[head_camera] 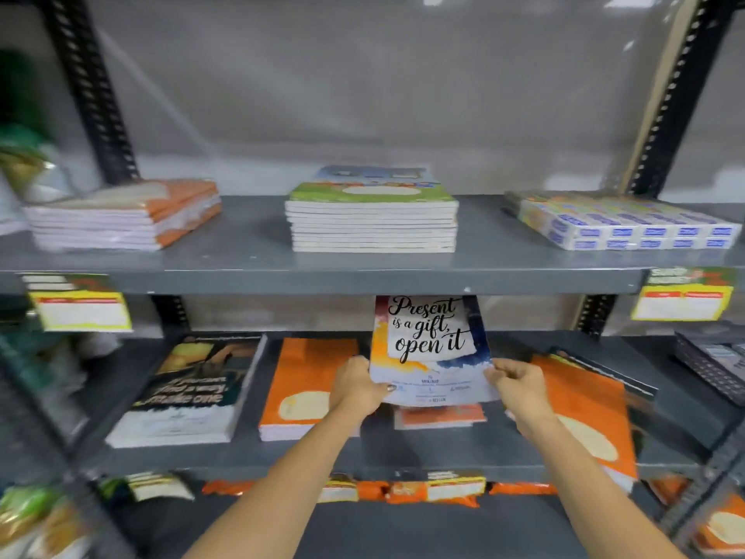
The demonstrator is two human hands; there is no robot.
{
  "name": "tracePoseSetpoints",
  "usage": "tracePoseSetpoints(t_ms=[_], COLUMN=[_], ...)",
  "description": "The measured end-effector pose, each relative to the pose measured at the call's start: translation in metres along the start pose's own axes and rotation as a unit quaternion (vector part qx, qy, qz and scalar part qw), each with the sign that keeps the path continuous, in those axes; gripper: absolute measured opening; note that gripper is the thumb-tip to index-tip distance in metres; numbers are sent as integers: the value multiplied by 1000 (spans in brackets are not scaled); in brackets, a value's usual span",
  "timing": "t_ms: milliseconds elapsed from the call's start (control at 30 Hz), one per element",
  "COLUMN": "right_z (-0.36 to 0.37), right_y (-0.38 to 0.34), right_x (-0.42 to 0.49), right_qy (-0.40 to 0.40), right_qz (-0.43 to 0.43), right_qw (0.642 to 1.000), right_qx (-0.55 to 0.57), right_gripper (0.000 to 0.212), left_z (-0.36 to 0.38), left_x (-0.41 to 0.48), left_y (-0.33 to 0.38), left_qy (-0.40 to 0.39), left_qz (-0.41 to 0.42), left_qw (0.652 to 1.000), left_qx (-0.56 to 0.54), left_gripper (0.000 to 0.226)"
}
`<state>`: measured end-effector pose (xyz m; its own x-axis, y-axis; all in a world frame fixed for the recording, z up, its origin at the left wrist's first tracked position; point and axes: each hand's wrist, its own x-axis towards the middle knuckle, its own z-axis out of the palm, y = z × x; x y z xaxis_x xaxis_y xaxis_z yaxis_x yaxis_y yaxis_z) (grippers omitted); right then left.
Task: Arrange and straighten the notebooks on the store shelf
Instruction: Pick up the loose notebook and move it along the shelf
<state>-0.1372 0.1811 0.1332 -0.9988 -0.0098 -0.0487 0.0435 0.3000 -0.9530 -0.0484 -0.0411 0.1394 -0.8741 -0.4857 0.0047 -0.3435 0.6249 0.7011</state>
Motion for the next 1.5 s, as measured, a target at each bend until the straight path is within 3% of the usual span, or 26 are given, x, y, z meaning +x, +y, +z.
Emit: tracePoseSetpoints(t_ms=[233,267,367,433,500,600,700,767,867,967,1100,1267,1400,1500], right_z=[182,203,272,310,337,368,387,396,399,386,316,177,58,-19], right_y=[-46,-51,-69,-76,-78,-71,-63,-57,-54,-55,-54,-30,0,30], right_x=[-50,-57,-87,-104,-118,-134,-151,-156,-155,-146,-110,-41,-7,7], right_qy=[-125,-131,-161,-186,-193,-211,-242,-260,-275,-275,-210,-76,12,58], right_qz=[-22,-31,-57,-60,-70,-78,-81,-81,-93,-113,-117,-89,-45,2], right_qw=[992,991,985,979,975,960,921,895,864,858,897,936,940,935], right_qx=[2,1,-37,-62,-88,-167,-295,-354,-411,-419,-372,-331,-337,-350], right_gripper=[12,14,49,46,31,33,14,24,28,28,29,26,24,17], left_z=[-142,-157,-199,-219,-231,-236,-223,-213,-204,-209,-196,-107,-10,66], left_x=[-15,-18,-24,-27,-28,-26,-28,-31,-34,-37,-29,2,8,-5], left_y=[-132,-146,-195,-226,-250,-278,-302,-316,-325,-310,-271,-169,-59,17], left_qy=[60,66,103,121,124,133,136,132,104,93,158,184,142,72], left_qz=[-68,-75,-107,-130,-150,-155,-211,-247,-297,-321,-274,-69,104,180], left_qw=[996,995,988,984,980,978,966,957,942,925,921,961,979,981], left_qx=[24,29,30,28,41,51,61,75,117,181,228,195,106,26], left_gripper=[16,14,23,39,39,43,35,19,35,41,45,44,38,34])
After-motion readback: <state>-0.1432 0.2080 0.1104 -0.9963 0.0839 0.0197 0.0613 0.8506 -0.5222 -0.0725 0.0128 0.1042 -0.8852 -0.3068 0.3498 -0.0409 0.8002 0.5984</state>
